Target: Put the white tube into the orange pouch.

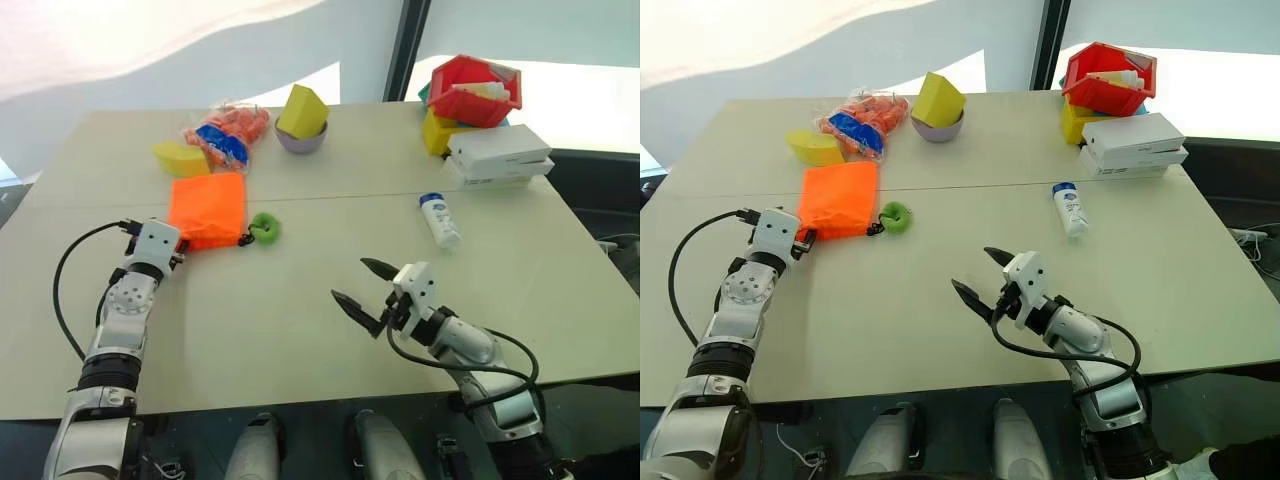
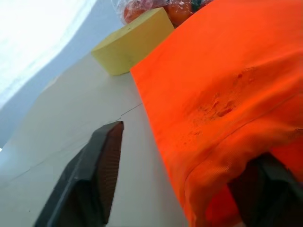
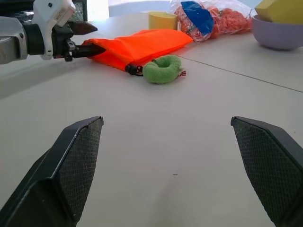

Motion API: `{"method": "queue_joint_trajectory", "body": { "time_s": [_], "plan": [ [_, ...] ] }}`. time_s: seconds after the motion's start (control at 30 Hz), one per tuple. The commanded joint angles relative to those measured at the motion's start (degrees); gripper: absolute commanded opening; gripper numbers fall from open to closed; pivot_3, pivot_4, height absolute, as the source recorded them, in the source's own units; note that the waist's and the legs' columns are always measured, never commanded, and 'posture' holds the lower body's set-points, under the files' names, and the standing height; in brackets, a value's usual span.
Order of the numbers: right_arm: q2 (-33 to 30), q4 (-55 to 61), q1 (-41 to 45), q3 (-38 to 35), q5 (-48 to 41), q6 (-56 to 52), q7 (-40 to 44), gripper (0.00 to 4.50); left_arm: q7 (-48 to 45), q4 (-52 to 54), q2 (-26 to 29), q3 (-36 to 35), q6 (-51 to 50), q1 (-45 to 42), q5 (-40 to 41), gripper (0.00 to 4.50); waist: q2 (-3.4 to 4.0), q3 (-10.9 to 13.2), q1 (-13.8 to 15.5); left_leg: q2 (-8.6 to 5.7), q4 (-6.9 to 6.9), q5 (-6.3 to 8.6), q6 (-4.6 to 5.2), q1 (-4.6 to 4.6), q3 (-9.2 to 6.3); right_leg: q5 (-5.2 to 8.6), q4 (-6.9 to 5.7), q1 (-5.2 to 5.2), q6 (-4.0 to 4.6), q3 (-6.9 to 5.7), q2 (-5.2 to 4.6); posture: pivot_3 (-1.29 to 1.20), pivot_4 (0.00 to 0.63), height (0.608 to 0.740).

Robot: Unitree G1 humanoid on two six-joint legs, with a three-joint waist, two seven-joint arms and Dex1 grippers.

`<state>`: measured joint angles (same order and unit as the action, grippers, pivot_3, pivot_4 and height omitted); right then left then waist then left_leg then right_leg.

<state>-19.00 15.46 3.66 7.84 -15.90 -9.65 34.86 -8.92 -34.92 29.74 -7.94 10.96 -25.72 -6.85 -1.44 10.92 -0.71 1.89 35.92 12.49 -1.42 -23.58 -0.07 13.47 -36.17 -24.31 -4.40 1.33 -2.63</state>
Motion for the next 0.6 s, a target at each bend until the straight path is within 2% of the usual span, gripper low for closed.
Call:
{"method": "queue_joint_trajectory", "body": {
  "time_s": [0.03,0.1,0.23,0.37,0.6],
  "plan": [
    [0.2,2.5,-0.2,-0.5,0.1,0.9,-0.4,4.50,0.1,0.4,0.5,-0.2,2.0,-1.3,0.6,1.13,-0.01,0.0,0.0,0.00,0.01,0.00,0.00,0.00,0.00,0.00,-0.01,0.00,0.00,0.00,0.00,0.00,0.150,0.740],
    [0.1,2.7,-0.3,-0.5,0.0,0.9,-0.5,4.50,-0.2,0.5,0.4,-0.4,2.1,-1.1,1.1,0.07,-0.01,0.0,0.1,0.00,0.02,0.00,0.00,0.00,0.01,0.00,-0.01,0.01,0.01,0.00,-0.02,0.00,0.150,0.740],
    [0.0,3.0,-0.5,-0.5,-0.1,0.8,-0.5,4.50,-2.3,3.1,-0.2,-1.4,1.3,0.4,3.9,0.07,-0.01,0.0,0.1,-0.01,0.08,0.00,0.00,0.00,0.02,0.05,-0.01,0.05,0.10,0.01,-0.03,0.00,0.150,0.740],
    [-0.3,2.5,0.2,-1.2,0.0,0.9,-0.7,4.50,-5.7,11.4,-0.1,-1.8,-1.8,5.1,7.2,0.07,-0.01,0.0,-0.1,0.00,0.06,0.00,0.00,0.01,0.02,0.05,-0.01,0.04,0.10,0.01,-0.03,0.00,0.150,0.740],
    [-1.8,-2.0,3.9,-7.3,0.1,1.2,-3.2,4.50,-11.1,38.0,0.0,-2.9,-15.0,18.5,14.0,0.07,-0.01,0.0,-0.1,0.04,0.06,0.00,0.00,0.04,0.02,0.06,-0.04,0.05,0.16,0.04,-0.06,0.00,0.150,0.740]
  ]
}}
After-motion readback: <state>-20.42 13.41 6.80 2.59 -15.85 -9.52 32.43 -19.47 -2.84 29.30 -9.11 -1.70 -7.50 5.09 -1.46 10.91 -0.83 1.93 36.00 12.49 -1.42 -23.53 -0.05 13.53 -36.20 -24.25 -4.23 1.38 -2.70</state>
